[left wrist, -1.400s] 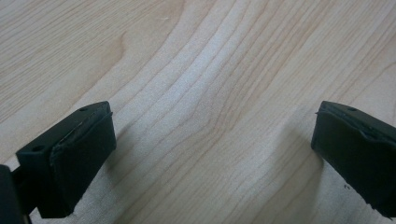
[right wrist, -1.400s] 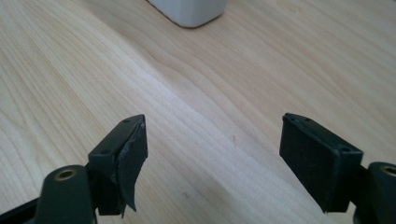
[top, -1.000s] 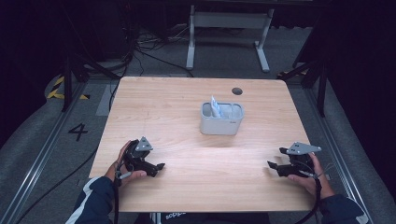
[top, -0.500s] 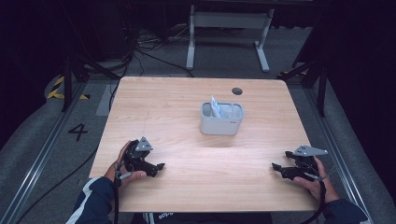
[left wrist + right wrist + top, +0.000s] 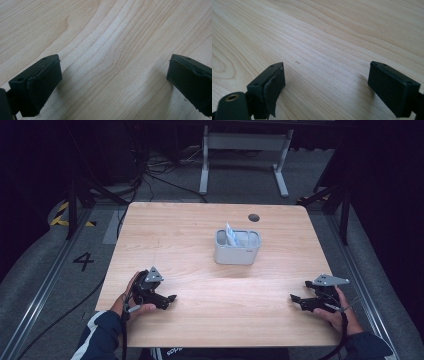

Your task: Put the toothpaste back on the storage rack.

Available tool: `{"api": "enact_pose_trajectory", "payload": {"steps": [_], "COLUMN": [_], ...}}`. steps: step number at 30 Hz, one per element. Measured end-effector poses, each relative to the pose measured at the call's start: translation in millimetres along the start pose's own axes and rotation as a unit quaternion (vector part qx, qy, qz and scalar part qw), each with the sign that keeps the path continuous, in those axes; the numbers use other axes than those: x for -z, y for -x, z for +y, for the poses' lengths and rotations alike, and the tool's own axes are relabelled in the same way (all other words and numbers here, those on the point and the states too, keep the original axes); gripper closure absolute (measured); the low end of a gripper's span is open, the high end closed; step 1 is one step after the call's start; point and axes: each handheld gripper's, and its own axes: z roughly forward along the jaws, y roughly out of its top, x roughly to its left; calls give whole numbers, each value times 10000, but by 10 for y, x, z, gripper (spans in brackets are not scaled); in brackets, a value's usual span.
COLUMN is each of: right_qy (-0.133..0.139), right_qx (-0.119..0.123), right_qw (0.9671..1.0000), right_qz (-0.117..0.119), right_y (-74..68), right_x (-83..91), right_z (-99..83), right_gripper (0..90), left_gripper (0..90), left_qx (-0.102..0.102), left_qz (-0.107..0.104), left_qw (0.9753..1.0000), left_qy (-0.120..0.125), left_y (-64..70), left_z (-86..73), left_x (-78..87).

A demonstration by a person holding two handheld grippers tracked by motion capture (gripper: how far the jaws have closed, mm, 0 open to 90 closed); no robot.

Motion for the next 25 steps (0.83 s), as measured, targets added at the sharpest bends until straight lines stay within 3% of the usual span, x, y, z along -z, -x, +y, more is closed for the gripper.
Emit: {"api": "enact_pose_trajectory", "payload": {"steps": [25], "right_qy": [-5], "right_qx": [6], "right_qw": [10000], "right_qz": [10], "right_y": [6], "right_x": [-3], "right_z": [2], "right_gripper": [139], "left_gripper": [2], "left_qx": [-29], "left_qz": [15], "left_qw": [10000], "left_qy": [10], "left_y": [-9], "left_z": [10], "left_x": [-8]}}
